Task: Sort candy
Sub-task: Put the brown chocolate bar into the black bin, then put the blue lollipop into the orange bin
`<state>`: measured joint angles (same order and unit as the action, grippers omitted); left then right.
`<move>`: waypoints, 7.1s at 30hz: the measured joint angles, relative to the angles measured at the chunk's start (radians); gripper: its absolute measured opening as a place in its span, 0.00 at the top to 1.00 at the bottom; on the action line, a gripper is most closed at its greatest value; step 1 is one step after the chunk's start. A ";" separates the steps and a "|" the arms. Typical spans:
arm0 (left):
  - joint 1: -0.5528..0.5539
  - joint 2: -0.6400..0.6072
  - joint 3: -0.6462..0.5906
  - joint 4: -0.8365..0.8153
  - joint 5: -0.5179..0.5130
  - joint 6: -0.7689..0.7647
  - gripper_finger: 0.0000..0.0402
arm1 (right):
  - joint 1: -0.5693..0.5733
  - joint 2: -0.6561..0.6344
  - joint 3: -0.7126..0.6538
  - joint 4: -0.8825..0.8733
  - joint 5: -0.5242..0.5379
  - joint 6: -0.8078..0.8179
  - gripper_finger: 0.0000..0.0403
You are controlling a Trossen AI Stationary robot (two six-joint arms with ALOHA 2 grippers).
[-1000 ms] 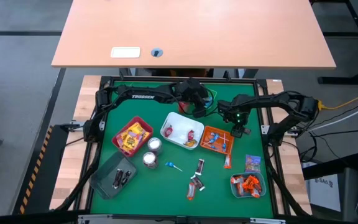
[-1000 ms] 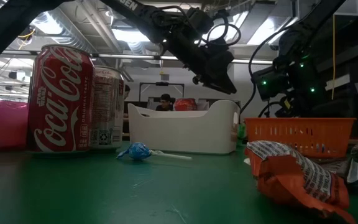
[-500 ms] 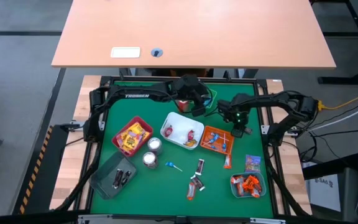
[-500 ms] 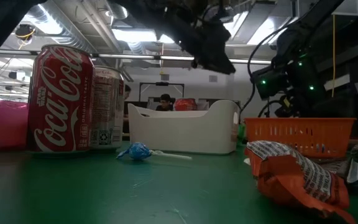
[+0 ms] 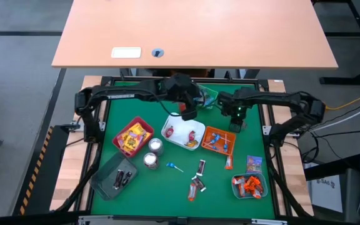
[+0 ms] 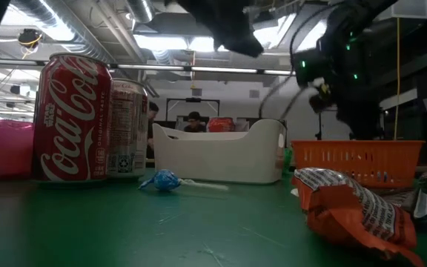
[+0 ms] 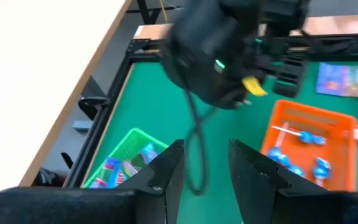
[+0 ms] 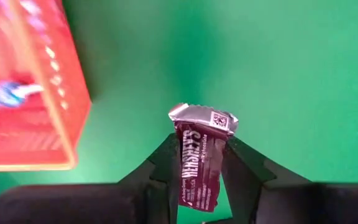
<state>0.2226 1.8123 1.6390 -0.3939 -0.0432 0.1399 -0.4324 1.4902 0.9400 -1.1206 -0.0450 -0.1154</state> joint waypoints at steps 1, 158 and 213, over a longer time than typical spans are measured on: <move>-0.006 -0.018 0.000 -0.022 0.000 -0.005 0.72 | 0.000 -0.016 0.016 -0.002 0.003 0.000 0.77; -1.123 0.001 -0.002 -1.166 -0.203 -1.812 0.68 | 0.760 0.311 0.171 0.957 0.151 0.330 0.39; -1.102 0.001 -0.002 -1.142 -0.295 -1.806 0.68 | 0.899 0.558 0.295 1.048 0.421 0.494 0.39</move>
<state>-0.8791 1.8130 1.6371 -1.5360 -0.3387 -1.6665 0.4664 2.0480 1.2354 -0.0724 0.3762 0.3790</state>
